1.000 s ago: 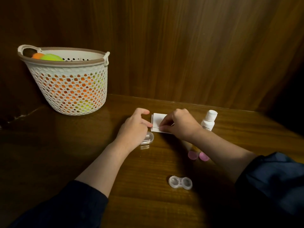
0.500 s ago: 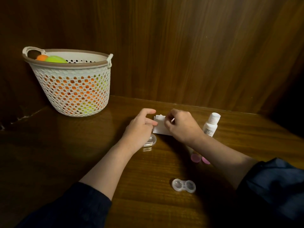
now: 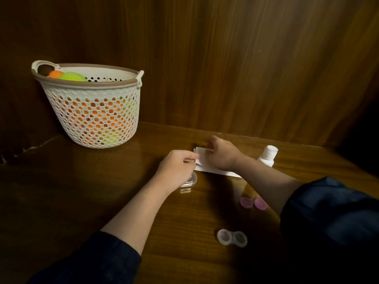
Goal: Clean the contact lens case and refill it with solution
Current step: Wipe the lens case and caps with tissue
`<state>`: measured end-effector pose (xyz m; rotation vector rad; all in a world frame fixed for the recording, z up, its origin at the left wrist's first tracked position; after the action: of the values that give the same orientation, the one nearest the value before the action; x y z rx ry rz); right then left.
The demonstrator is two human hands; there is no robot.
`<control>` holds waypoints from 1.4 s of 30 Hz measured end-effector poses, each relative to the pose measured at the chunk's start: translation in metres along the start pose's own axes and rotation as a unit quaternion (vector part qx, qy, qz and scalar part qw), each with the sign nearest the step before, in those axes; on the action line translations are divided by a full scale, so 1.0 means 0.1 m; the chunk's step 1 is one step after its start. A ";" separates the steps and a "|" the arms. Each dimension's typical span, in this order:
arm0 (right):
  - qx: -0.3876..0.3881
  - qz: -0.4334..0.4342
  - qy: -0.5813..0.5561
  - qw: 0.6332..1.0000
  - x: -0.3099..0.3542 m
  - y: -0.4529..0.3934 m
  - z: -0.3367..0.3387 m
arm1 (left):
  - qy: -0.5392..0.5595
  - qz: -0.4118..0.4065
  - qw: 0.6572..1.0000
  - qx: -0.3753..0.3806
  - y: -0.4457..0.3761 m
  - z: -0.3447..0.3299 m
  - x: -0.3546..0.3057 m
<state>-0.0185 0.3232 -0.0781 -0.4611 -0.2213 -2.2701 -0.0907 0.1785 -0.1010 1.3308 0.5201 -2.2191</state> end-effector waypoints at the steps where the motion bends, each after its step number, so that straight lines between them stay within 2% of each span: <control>1: 0.004 -0.005 -0.001 1.000 0.00 -0.03 -0.02 | -0.003 0.002 1.000 0.002 0.00 0.00 0.01; 12: -0.129 0.064 -0.028 0.989 -0.04 -0.02 0.15 | -0.027 -0.007 1.000 0.011 0.00 -0.02 -0.01; 21: -0.149 0.088 -0.066 0.983 -0.05 0.01 0.18 | -0.032 -0.017 0.999 0.015 -0.01 -0.02 0.00; 29: -0.214 0.079 -0.015 0.973 -0.04 0.11 0.31 | -0.042 -0.022 0.999 0.016 -0.02 -0.03 -0.01; 34: -0.220 0.086 -0.062 0.970 -0.03 0.10 0.32 | -0.043 -0.019 0.999 0.018 -0.01 -0.03 -0.02; 38: -0.207 0.028 -0.164 0.964 -0.11 0.06 0.26 | -0.050 -0.013 0.998 0.019 0.00 -0.03 -0.03; 42: -0.175 -0.017 -0.216 0.961 -0.18 0.03 0.16 | -0.048 -0.006 0.999 0.020 0.01 -0.04 -0.04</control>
<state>-0.0005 0.3383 -0.0705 -1.1481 -0.0422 -2.2214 -0.0864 0.1809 -0.0995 1.2365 0.4514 -2.3024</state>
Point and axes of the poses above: each hand's wrist, its own y-axis away from the middle knuckle, its own z-axis out of the back of the hand, x = y × z, the point moved 10 cm from there along -y, towards the middle knuckle
